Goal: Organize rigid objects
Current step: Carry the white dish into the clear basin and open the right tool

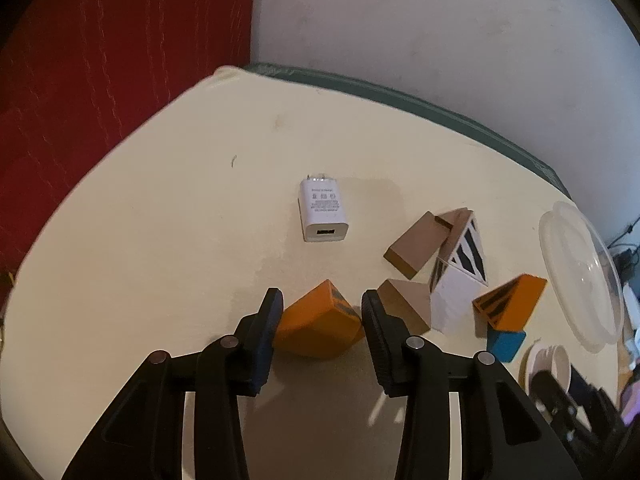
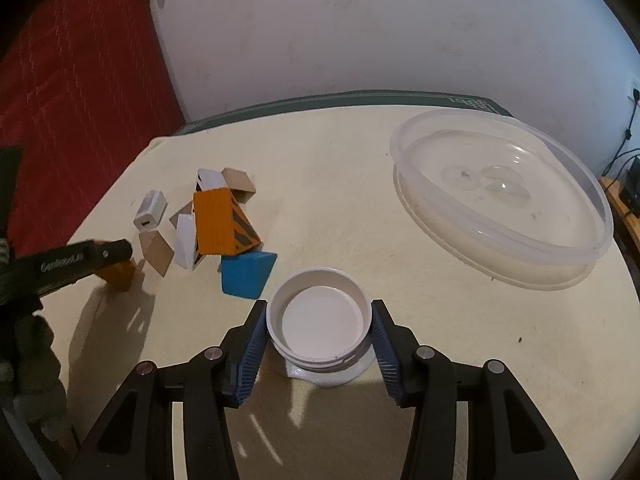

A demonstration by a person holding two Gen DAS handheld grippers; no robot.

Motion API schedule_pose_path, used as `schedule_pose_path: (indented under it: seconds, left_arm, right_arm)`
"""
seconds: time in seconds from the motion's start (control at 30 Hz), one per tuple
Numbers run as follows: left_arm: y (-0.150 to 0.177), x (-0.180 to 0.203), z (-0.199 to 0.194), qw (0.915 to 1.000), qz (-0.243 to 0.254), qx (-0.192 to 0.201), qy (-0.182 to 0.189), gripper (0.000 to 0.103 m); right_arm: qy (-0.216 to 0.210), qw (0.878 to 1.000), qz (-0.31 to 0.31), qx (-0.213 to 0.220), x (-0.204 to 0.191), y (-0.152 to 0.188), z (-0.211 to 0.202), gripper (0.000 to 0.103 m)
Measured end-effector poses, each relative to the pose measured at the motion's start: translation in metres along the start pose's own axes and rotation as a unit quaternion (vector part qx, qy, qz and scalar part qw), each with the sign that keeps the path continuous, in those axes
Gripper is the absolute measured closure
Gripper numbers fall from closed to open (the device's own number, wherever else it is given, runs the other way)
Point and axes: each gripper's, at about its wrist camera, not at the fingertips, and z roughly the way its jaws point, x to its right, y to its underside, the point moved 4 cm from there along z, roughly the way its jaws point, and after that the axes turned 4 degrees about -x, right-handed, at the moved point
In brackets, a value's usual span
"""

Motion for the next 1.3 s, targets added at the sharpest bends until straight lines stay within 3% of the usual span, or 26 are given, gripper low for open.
schedule_pose_path:
  seconds: [0.47, 0.77, 0.9, 1.03, 1.3]
  left_arm:
    - [-0.006, 0.001, -0.02, 0.9995, 0.012, 0.023, 0.016, 0.063]
    - [-0.01, 0.023, -0.048, 0.9972, 0.034, 0.051, 0.044, 0.063]
    - [-0.015, 0.038, -0.051, 0.996, 0.046, 0.057, 0.051, 0.063]
    - [-0.016, 0.046, -0.055, 0.9951, 0.053, 0.06, 0.058, 0.063]
    - [-0.018, 0.06, -0.06, 0.9929, 0.067, 0.062, 0.076, 0.063]
  right_arm:
    - [-0.016, 0.999, 0.025, 0.04, 0.008, -0.003, -0.015, 0.051]
    - [-0.017, 0.994, 0.063, 0.083, 0.025, -0.013, -0.036, 0.051]
    - [-0.007, 0.991, 0.079, 0.104, 0.039, -0.02, -0.05, 0.051]
    - [0.029, 0.988, 0.093, 0.12, 0.061, -0.032, -0.061, 0.051]
    - [0.082, 0.985, 0.106, 0.109, 0.109, -0.064, -0.049, 0.05]
